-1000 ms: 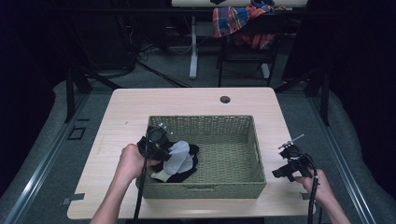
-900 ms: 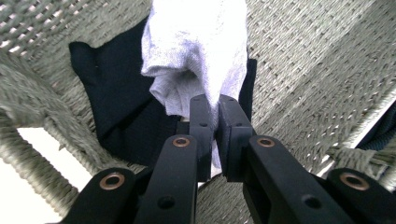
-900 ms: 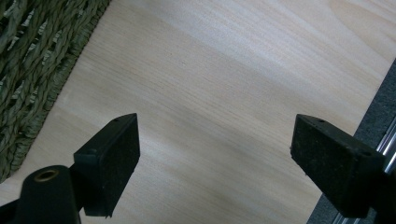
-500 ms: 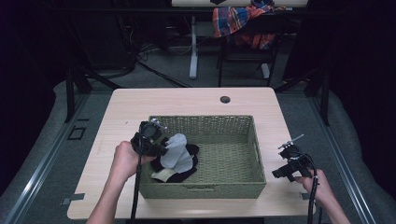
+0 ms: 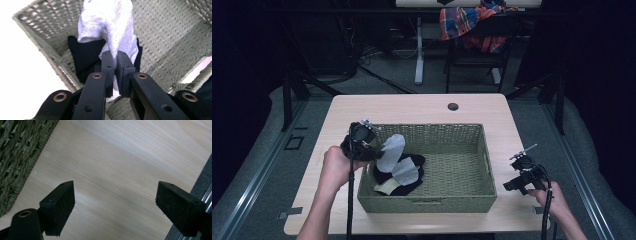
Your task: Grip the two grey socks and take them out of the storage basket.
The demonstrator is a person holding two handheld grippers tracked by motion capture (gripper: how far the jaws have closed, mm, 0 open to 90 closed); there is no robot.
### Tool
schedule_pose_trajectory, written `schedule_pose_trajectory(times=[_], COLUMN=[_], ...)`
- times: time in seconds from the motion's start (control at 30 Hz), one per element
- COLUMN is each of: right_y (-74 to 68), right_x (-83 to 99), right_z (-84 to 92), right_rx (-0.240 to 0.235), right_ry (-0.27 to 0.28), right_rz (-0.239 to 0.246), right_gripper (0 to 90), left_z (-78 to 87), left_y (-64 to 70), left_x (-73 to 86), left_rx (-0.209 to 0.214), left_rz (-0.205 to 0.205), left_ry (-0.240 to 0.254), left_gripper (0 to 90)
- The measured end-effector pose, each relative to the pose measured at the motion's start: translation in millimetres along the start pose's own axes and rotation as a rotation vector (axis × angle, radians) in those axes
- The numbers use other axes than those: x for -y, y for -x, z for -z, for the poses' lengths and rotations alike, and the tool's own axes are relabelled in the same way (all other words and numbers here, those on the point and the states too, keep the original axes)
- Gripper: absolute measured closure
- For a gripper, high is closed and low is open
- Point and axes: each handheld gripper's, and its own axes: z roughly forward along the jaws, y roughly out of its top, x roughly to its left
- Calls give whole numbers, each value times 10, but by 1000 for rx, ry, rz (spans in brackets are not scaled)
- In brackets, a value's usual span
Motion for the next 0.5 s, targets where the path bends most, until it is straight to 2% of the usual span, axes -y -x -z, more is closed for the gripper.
schedule_pose_trajectory(times=[0.13, 0.5], right_y=[3, 2], right_x=[2, 3], right_z=[-4, -2], right_rx=[11, -4], right_ry=[0, 2], right_rz=[0, 1], right_gripper=[154, 154], left_z=[87, 327], left_y=[-45, -154], left_x=[15, 120], left_rx=[-13, -57], left_rz=[15, 63], left_ry=[16, 67], left_gripper=[856, 857])
